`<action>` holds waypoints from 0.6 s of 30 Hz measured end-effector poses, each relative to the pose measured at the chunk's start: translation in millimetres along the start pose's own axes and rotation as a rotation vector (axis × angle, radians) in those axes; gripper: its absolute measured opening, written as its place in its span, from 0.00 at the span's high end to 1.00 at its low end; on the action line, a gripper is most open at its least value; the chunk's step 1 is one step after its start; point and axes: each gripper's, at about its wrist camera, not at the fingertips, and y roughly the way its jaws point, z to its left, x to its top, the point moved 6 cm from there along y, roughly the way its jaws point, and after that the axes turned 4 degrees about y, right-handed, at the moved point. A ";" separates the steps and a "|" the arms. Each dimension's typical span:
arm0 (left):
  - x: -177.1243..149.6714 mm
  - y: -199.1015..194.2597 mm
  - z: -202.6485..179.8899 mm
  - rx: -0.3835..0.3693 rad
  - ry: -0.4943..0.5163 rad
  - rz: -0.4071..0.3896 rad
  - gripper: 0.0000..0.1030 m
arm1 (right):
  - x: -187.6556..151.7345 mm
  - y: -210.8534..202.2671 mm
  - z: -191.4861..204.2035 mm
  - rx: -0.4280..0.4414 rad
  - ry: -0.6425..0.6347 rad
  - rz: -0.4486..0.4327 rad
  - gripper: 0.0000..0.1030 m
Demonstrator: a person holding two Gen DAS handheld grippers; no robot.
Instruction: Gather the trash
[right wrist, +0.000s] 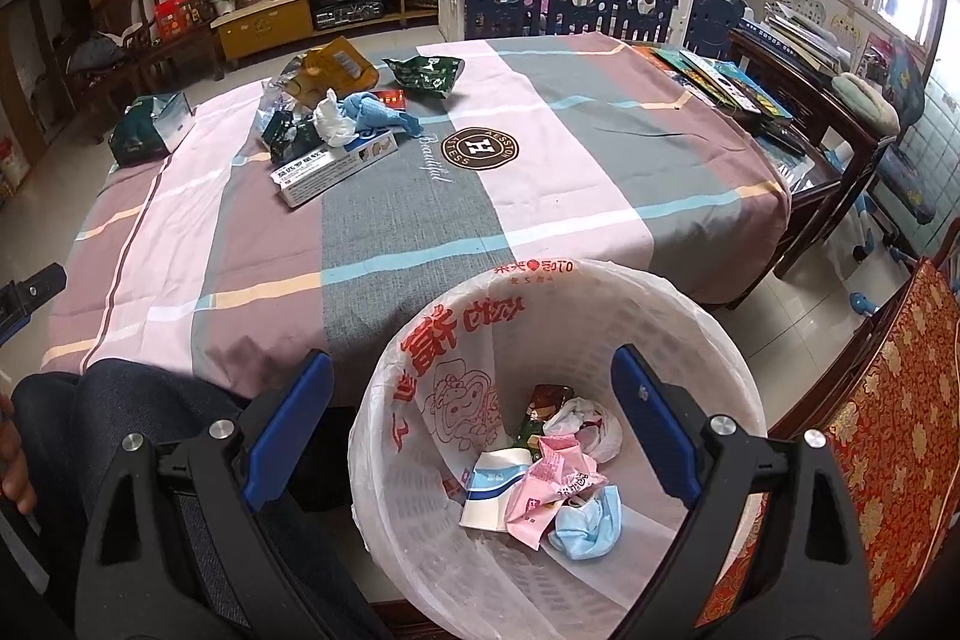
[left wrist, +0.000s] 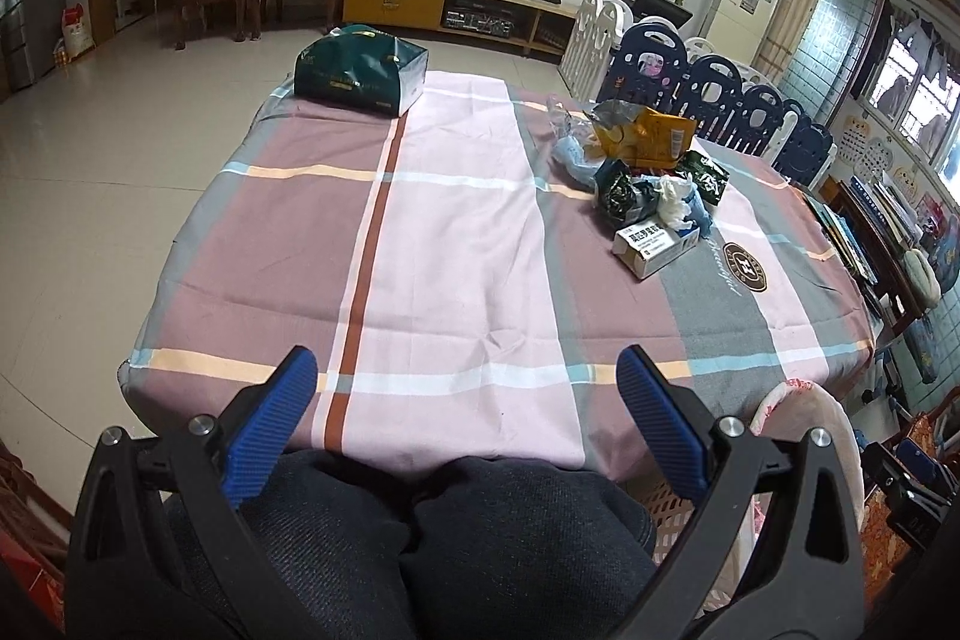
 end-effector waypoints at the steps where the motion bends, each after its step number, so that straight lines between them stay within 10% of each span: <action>1: -0.7 0.9 0.3 0.000 -0.002 -0.003 0.04 | 0.5 0.9 -0.8 0.001 0.004 -0.002 0.11; 18: -4.9 10.7 10.3 -0.003 -0.046 -0.014 0.04 | 19.2 20.6 0.5 0.043 0.026 -0.047 0.11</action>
